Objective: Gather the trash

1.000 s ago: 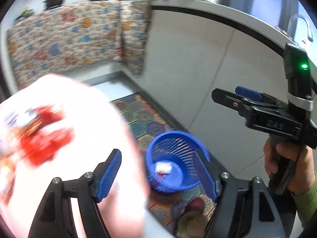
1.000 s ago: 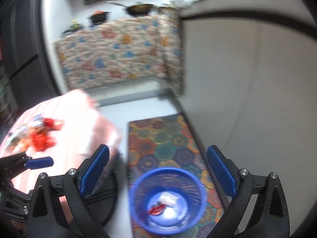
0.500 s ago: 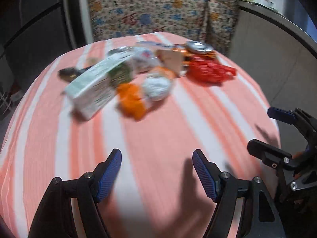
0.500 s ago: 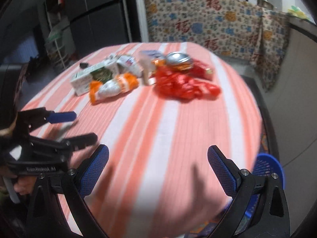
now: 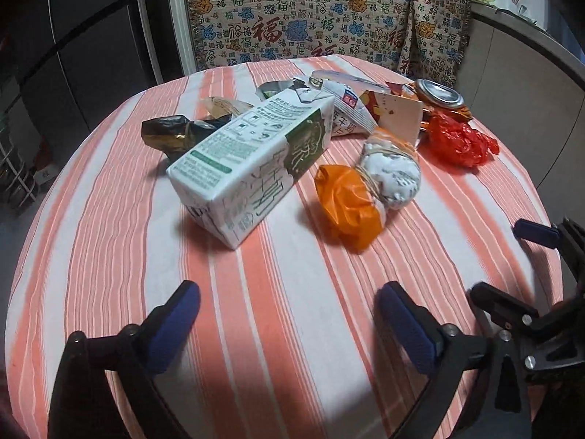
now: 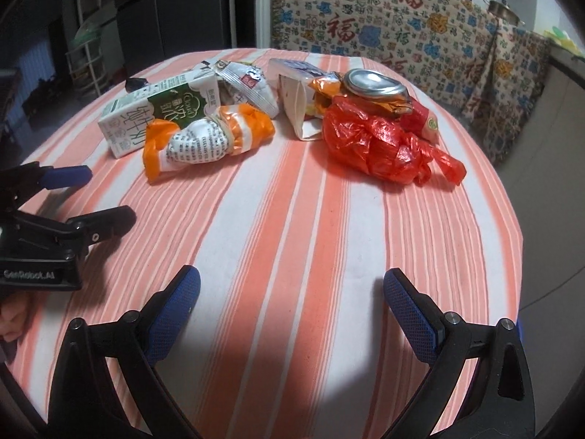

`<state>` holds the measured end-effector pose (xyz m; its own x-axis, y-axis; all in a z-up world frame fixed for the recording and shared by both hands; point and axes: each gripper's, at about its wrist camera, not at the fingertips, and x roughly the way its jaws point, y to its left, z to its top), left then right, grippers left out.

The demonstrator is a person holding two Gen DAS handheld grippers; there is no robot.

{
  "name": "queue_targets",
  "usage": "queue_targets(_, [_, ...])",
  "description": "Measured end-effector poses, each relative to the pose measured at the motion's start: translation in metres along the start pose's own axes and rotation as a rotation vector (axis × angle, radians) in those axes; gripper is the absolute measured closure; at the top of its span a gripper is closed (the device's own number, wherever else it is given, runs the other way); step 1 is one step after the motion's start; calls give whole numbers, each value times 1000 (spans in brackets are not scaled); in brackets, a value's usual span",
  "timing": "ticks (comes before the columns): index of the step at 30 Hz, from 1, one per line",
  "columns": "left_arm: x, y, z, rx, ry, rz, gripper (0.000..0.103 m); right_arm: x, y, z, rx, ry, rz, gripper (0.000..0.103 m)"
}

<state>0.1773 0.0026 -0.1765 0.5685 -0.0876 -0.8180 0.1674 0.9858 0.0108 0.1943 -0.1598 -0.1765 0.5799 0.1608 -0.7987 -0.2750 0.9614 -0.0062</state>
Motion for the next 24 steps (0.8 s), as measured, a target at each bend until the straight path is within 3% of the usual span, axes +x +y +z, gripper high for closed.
queue_targets(24, [8, 1, 10, -5, -6, 2, 0, -2, -3, -1, 23, 1, 8, 1])
